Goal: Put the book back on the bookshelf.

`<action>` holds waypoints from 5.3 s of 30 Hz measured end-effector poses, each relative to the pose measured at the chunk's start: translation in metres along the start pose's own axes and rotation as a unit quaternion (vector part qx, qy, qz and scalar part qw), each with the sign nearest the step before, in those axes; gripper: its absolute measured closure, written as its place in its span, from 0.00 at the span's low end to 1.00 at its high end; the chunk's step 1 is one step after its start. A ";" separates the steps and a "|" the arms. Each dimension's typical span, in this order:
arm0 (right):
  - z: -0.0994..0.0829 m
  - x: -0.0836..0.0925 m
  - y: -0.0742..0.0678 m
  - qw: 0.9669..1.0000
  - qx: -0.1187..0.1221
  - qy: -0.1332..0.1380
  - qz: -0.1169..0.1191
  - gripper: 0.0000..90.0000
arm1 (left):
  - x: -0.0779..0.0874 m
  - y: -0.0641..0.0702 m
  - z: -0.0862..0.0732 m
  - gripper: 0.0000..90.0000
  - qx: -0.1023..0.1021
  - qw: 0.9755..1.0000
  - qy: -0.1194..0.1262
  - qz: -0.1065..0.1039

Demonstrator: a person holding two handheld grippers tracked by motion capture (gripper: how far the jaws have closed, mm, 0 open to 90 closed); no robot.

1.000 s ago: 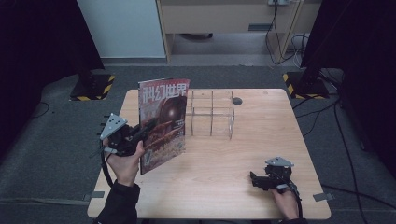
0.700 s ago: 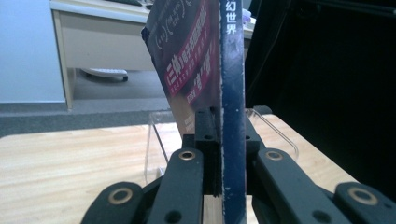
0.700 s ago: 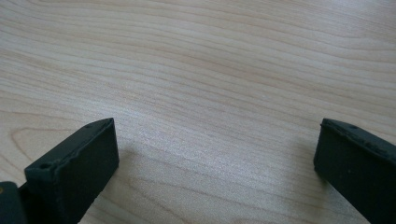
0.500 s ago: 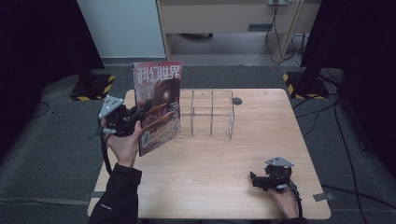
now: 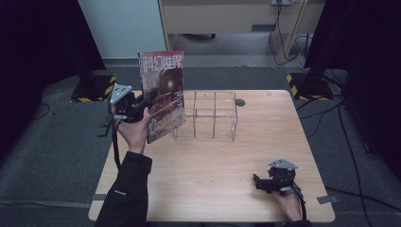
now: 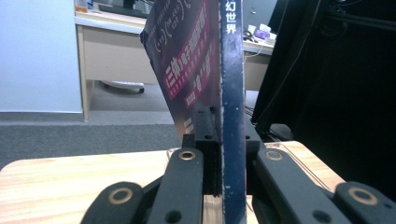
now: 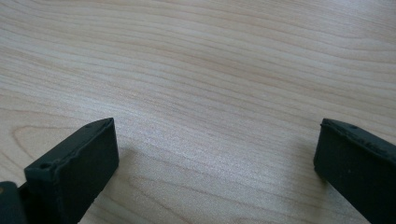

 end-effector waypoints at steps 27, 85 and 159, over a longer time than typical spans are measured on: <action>0.000 0.000 0.000 1.000 0.001 0.000 0.001 0.00 | -0.065 -0.017 -0.045 0.93 0.011 0.999 -0.005 0.037; -0.001 0.001 0.000 1.000 0.003 0.001 0.003 0.00 | 0.010 -0.015 -0.145 0.93 -0.040 0.997 -0.060 -0.016; -0.002 0.001 0.000 1.000 0.002 0.000 0.003 0.00 | -0.064 -0.014 -0.089 0.93 0.003 1.000 0.017 0.004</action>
Point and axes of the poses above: each handheld gripper's, and its own axes: x roughly backward along the jaws, z roughly out of its top, y roughly to its right, the point moved 6 cm from there along -x, roughly forward along the jaws, and after that the axes turned 9 degrees about x, right-handed, at the moved point
